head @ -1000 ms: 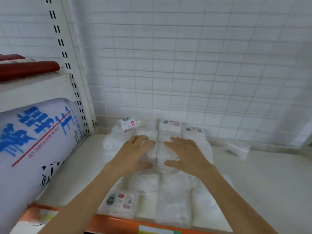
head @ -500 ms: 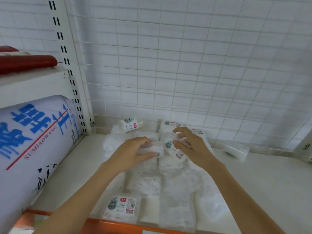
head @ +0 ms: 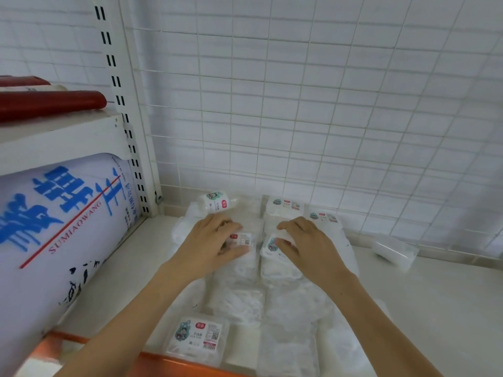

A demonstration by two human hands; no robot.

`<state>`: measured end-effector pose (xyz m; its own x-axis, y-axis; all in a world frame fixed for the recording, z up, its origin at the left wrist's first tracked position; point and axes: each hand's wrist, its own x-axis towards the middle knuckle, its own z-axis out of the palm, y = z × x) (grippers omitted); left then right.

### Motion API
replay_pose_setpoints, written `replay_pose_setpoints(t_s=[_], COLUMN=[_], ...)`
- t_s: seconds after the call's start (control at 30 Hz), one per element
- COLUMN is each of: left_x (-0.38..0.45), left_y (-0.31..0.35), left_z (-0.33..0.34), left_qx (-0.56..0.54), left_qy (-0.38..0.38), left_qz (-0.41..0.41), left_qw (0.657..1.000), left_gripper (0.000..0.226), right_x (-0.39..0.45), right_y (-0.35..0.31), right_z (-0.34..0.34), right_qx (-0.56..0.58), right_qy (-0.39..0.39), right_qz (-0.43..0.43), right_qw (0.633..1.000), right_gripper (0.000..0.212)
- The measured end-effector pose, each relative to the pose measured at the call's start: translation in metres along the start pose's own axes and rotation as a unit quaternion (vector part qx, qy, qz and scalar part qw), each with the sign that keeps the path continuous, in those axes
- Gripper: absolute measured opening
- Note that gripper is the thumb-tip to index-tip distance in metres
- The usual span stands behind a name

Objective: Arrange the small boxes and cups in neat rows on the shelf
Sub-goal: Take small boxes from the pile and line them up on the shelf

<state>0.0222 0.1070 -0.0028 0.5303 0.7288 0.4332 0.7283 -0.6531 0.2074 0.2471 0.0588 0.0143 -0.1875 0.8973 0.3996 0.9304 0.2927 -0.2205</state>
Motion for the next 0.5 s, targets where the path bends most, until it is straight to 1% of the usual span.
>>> replay_pose_setpoints(t_s=[0.07,0.1,0.17,0.2,0.3,0.37,0.5], left_x=[-0.007,-0.010,-0.014,-0.015,-0.017,-0.017,-0.015], left_y=[-0.004,-0.006,-0.009,-0.010,-0.011,-0.011,-0.008], left_z=[-0.001,-0.001,0.000,0.000,-0.003,-0.006,-0.009], left_qx=[0.020,0.020,0.001,-0.015,-0.063,-0.096,-0.153], left_qy=[-0.063,-0.085,-0.099,-0.100,-0.104,-0.105,-0.115], left_qz=[-0.004,-0.007,-0.008,-0.009,-0.011,-0.018,-0.050], left_qw=[0.998,0.996,0.995,0.995,0.993,0.990,0.980], left_gripper=[0.093,0.095,0.090,0.088,0.089,0.088,0.080], right_x=[-0.004,-0.006,-0.010,-0.012,-0.013,-0.013,-0.013], right_y=[-0.001,-0.001,0.000,0.000,0.002,0.001,-0.002], right_z=[0.001,0.001,-0.001,-0.002,-0.002,-0.005,-0.007], right_qx=[-0.039,-0.056,-0.080,-0.093,-0.099,-0.075,-0.029], right_qy=[-0.013,-0.029,-0.075,-0.093,-0.132,-0.136,-0.139], right_qz=[-0.012,-0.011,-0.009,-0.018,-0.038,-0.031,0.000], right_qw=[0.999,0.998,0.994,0.991,0.986,0.987,0.990], right_gripper=[0.060,0.070,0.081,0.084,0.074,0.069,0.069])
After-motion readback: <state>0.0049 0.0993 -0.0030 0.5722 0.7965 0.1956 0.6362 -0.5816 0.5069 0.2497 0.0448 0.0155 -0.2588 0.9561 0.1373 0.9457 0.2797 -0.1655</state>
